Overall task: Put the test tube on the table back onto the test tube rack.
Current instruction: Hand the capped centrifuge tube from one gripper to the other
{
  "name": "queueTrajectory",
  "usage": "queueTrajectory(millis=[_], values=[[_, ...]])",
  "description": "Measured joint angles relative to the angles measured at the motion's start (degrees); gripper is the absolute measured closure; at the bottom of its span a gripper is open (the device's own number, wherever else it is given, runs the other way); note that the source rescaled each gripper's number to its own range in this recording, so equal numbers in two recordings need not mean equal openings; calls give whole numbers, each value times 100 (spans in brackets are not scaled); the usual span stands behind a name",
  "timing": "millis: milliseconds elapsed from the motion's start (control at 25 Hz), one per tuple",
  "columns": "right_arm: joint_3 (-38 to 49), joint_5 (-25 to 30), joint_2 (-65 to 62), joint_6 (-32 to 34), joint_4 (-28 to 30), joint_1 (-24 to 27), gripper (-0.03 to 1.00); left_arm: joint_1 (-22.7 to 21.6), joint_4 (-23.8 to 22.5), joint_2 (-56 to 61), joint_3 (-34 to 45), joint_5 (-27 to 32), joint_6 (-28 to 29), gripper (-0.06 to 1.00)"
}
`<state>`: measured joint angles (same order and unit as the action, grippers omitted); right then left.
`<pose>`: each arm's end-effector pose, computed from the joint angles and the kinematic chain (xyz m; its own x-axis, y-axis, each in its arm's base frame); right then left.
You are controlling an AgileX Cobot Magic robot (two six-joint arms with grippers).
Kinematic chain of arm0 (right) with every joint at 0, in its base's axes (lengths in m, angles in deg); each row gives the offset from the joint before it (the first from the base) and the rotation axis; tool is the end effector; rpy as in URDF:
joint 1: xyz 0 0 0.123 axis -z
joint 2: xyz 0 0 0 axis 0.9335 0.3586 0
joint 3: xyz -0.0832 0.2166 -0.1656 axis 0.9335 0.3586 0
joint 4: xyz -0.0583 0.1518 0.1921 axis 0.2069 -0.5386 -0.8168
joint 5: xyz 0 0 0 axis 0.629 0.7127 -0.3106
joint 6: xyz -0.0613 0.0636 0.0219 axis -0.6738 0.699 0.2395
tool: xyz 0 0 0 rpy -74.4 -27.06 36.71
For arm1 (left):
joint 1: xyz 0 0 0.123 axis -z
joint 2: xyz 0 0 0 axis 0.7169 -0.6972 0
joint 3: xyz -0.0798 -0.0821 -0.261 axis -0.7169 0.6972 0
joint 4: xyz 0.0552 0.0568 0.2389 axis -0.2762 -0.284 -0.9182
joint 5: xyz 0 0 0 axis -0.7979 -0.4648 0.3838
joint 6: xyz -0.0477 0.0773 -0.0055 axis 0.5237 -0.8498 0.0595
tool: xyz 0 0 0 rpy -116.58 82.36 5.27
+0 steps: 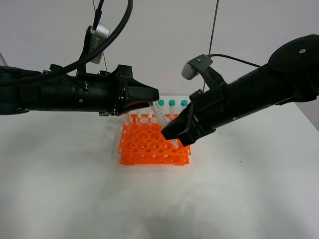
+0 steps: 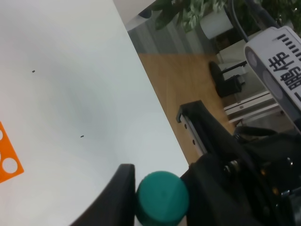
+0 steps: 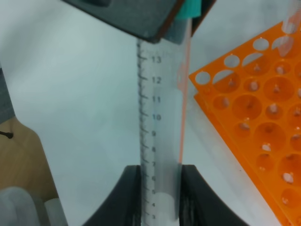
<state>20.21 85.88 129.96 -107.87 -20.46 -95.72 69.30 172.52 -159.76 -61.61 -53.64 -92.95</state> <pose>0.2512 0.1803 0.2598 -0.4473 -0.5429 -0.7107 -0.8662 0.4610 0.1930 0.2640 -0.1699 0.2610 -0.7885 -0.1747 -0.5897 0.4086 0.5678 -0.7146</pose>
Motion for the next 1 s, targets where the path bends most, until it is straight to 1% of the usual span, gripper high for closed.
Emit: queueTrajectory(millis=[280,320,360,440,480,520,560,600,680,800,880,1000], values=[[0,-3,0,0,0,0,93,0,0,0,0,0,0,93],[0,-3,0,0,0,0,91,0,0,0,0,0,0,93],[0,-26,0,0,0,0,83,0,0,0,0,31,0,93],[0,-98,0,2,0,0,49,0,0,0,0,131,0,93],[0,-113,0,2,0,0,29,0,0,0,0,156,0,93],[0,-117,0,2,0,0,16,0,0,0,0,156,0,93],[0,-117,0,11,13,0,8,0,0,0,0,156,0,93],[0,-111,0,40,29,0,4,0,0,0,0,156,0,93],[0,-97,-35,158,50,0,0,0,0,0,0,156,0,93],[-106,33,-243,446,255,0,-2,0,0,0,0,156,0,93],[-349,205,-423,892,555,0,-2,0,0,0,0,156,0,93],[-865,722,-512,1795,1420,0,-2,0,0,0,0,146,0,93]])
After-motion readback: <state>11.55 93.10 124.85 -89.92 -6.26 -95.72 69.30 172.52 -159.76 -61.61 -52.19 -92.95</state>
